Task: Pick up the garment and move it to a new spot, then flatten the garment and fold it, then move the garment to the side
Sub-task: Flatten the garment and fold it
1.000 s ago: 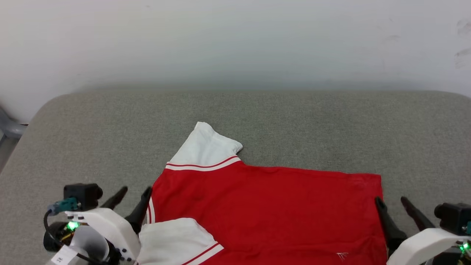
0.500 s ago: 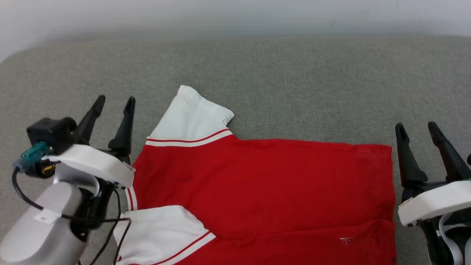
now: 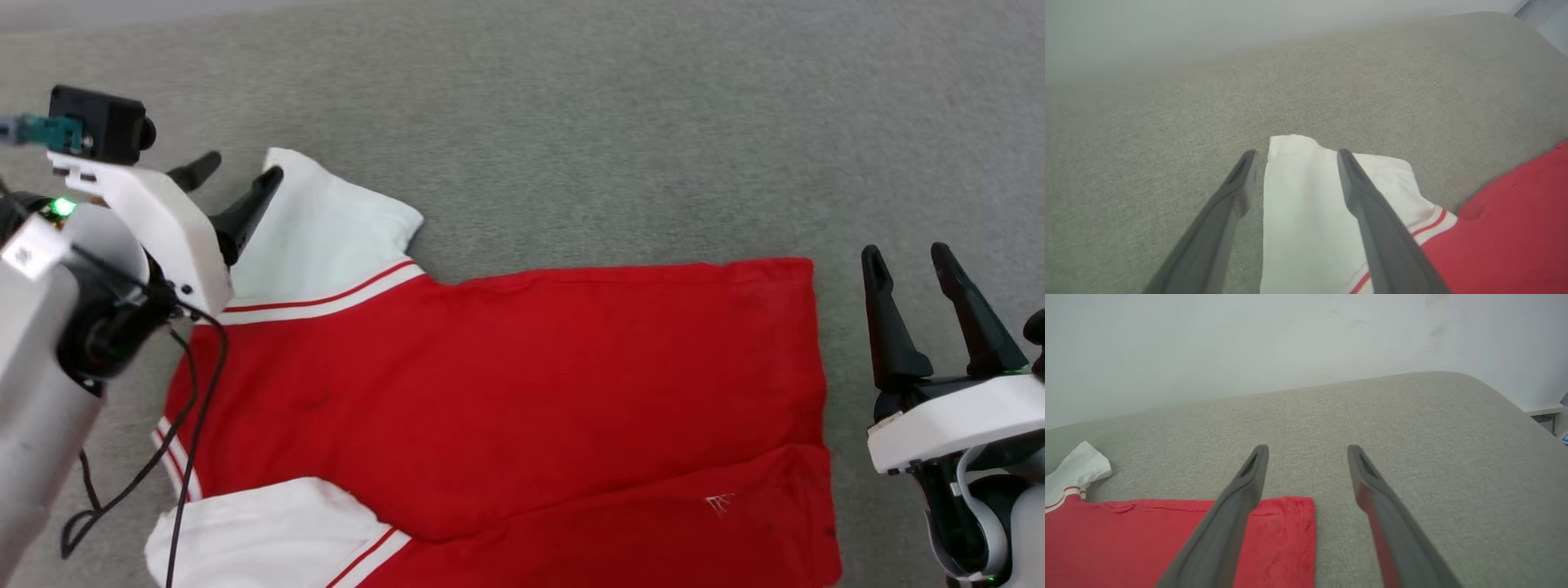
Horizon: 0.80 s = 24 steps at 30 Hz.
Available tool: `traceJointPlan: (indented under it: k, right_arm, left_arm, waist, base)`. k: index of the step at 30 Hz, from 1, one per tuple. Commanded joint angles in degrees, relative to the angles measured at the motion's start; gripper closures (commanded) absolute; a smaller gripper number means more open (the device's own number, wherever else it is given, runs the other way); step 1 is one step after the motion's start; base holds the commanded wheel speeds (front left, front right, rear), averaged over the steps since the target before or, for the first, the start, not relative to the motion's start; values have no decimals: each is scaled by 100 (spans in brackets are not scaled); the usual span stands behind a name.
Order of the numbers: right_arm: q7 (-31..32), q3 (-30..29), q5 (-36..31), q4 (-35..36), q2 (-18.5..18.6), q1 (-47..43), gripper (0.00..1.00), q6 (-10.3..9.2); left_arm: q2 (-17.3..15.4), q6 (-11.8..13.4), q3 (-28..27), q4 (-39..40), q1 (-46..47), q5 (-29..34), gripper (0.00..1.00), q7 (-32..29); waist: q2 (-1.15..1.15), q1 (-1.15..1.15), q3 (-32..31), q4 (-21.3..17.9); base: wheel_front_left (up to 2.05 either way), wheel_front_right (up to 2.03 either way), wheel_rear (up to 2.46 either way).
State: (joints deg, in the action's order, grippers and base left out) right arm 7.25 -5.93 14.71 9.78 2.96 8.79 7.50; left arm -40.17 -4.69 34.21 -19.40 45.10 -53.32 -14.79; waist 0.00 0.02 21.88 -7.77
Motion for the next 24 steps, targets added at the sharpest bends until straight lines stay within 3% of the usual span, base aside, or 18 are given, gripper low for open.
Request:
traceJointPlan:
  k: [1,6,12,17,19,20,24]
  right_arm:
    - [-37,13,28,-32,-13,91,0,-2]
    - [-153,80,173,-195,-13,120,0,-2]
    - [-307,167,318,-359,-13,160,0,-2]
    - [-399,210,393,-510,-14,141,0,-2]
    - [-400,195,420,-557,-14,132,0,-2]
    - [-386,198,449,-573,-14,132,0,-2]
    - [-214,203,593,-659,-13,110,0,-2]
  left_arm:
    - [-50,-52,35,-58,111,-105,0,-225]
    - [-213,-150,176,-406,513,-638,0,-1591]
    - [-245,-146,180,-869,797,-831,0,-2130]
    - [-78,-165,414,-1350,611,-1075,0,-2781]
    - [19,-140,556,-1488,476,-1154,58,-3111]
    - [72,-134,592,-1529,426,-1197,100,-3191]
    - [207,-162,586,-1580,421,-1168,100,-2974]
  waist:
    - [0,-2,101,-142]
    - [0,-2,257,-366]
    - [0,-2,492,-573]
    - [0,-2,573,-676]
    - [0,-2,583,-692]
    - [0,-2,582,-698]
    - [0,-2,531,-667]
  base:
    - [0,0,0]
    - [0,0,0]
    - [0,0,0]
    - [0,0,0]
    - [0,0,0]
    - [0,0,0]
    - [0,0,0]
